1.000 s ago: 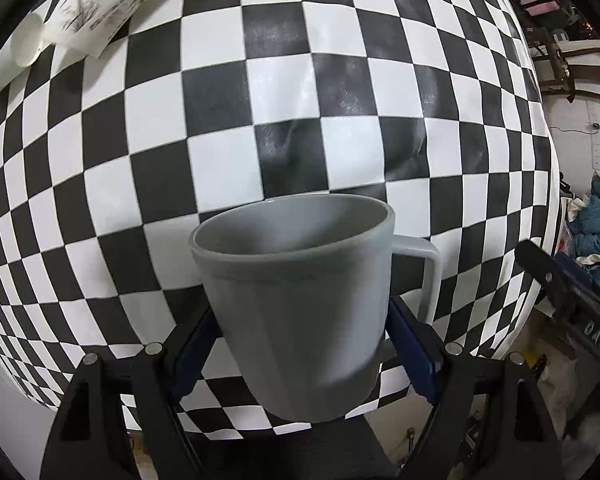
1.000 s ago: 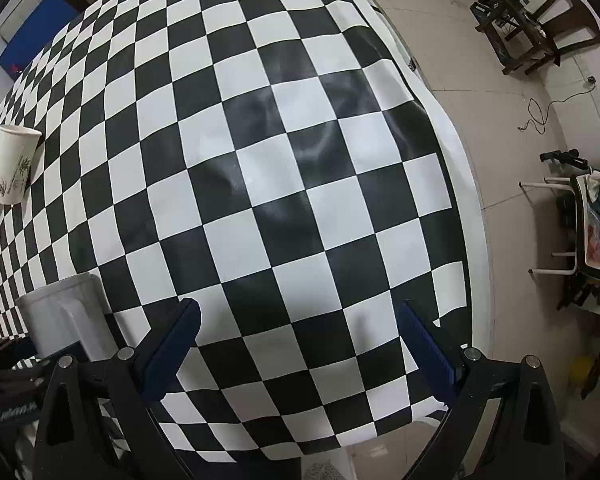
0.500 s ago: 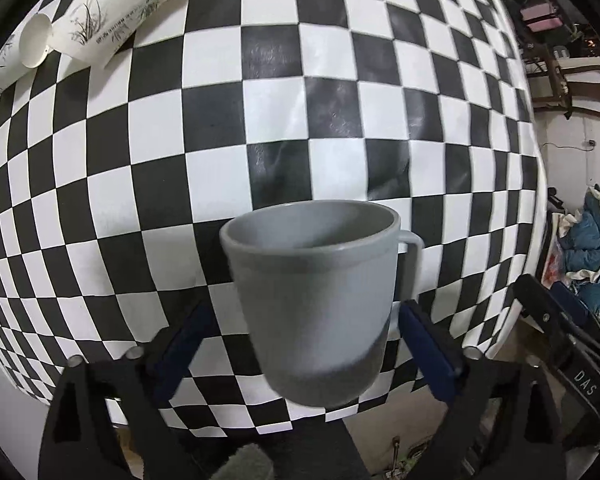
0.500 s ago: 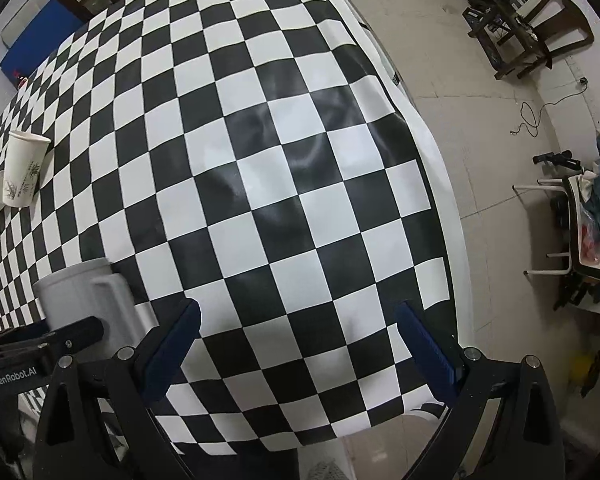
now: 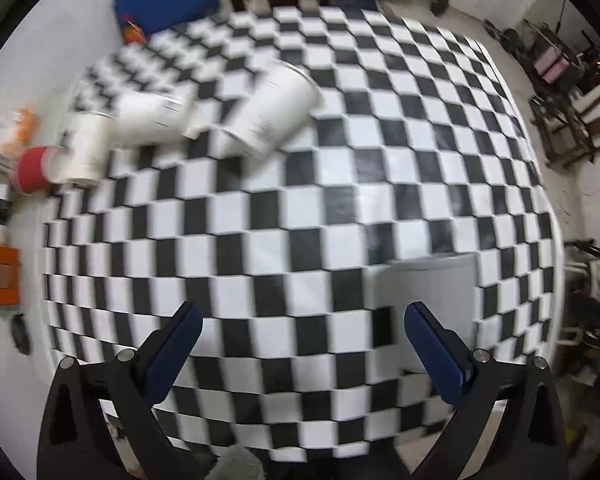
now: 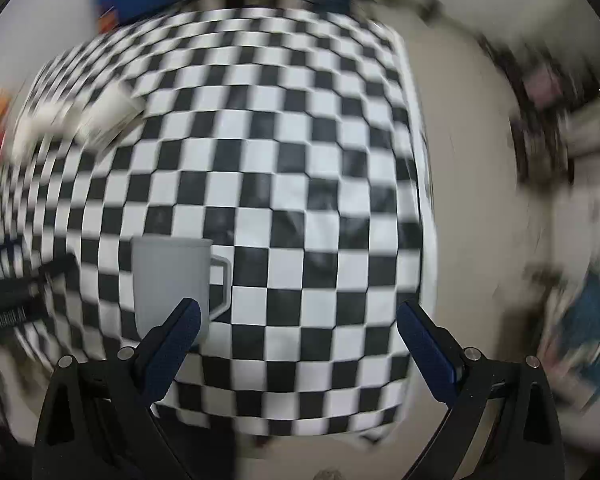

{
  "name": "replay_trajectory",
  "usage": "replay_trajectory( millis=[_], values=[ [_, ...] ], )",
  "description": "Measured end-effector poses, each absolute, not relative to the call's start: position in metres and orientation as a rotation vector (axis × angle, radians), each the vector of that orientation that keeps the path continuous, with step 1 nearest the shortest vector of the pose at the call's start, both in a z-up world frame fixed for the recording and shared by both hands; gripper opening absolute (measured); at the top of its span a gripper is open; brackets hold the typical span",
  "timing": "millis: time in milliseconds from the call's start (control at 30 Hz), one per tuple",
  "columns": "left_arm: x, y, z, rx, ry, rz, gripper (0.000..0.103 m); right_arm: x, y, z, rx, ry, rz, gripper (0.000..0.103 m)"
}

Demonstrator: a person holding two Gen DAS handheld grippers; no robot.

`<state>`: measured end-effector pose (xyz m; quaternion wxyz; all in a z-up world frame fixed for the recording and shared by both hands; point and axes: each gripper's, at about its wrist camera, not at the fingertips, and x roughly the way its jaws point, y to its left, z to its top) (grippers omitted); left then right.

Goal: Flip cup upside down
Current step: 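Grasp the mug with the right tool, turning it upside down, while the left tool releases it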

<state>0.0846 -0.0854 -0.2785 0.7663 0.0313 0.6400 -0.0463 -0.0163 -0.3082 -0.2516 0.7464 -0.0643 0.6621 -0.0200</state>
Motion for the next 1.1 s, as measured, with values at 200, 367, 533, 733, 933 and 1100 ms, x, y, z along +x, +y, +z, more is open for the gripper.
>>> replay_trajectory(
  millis=[200,367,533,733,933,1100],
  values=[
    [0.059,-0.059,-0.29,0.128,1.359,0.017,0.103,-0.019,-0.218,-0.251,-0.827,1.386,0.226,0.1],
    [0.037,-0.049,-0.338,0.106,1.457,0.079,0.103,-0.06,-0.159,-0.294,-1.531,1.191,0.519,0.1],
    [0.027,-0.039,-0.369,0.053,1.51,0.115,0.103,-0.118,-0.157,-0.351,-2.251,0.792,0.82,0.099],
    [0.03,-0.022,-0.384,-0.02,1.513,0.157,0.103,-0.137,-0.19,-0.39,-2.736,0.311,1.071,0.098],
    [0.041,0.007,-0.392,-0.059,1.501,0.181,0.103,-0.121,-0.197,-0.409,-2.919,0.04,1.189,0.082],
    [0.045,0.017,-0.396,-0.073,1.505,0.196,0.103,-0.116,-0.194,-0.421,-2.971,0.013,1.25,0.081]
  ],
)
